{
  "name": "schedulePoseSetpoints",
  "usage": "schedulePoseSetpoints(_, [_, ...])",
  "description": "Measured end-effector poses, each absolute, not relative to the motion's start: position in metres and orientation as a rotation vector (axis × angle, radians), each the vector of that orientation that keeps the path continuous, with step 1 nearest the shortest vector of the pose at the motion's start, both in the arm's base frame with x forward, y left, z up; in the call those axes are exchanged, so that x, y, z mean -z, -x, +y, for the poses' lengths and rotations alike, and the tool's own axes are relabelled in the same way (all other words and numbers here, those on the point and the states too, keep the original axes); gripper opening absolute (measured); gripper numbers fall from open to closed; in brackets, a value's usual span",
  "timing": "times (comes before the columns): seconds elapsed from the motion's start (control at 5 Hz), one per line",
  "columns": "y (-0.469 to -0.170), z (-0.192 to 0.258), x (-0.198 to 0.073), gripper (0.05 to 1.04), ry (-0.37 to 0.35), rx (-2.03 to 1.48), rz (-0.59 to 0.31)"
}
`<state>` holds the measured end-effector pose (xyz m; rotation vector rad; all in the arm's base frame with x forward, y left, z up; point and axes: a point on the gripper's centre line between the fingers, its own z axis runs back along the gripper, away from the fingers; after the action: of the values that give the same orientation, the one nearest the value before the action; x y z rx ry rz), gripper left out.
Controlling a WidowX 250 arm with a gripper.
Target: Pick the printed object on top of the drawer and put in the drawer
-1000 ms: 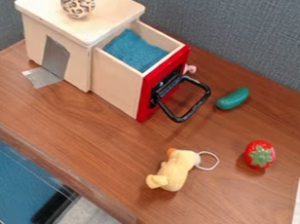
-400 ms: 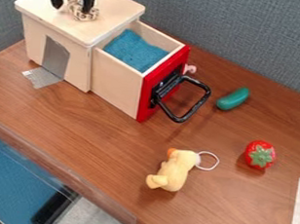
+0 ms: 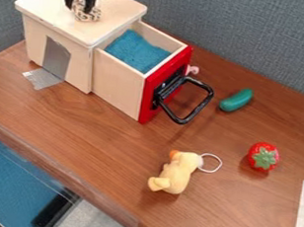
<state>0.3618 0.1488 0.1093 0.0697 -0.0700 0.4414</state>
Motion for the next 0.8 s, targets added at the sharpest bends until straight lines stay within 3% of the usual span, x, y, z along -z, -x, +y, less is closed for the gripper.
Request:
schedulePoseSetpoints(0.4, [-0.408,0.060,-0.120,0.233,-0.050,-0.184,-0.121])
schedulePoseSetpoints(0.8, [-0.413,0.026,-0.099,0.233,-0.035,-0.097,-0.066])
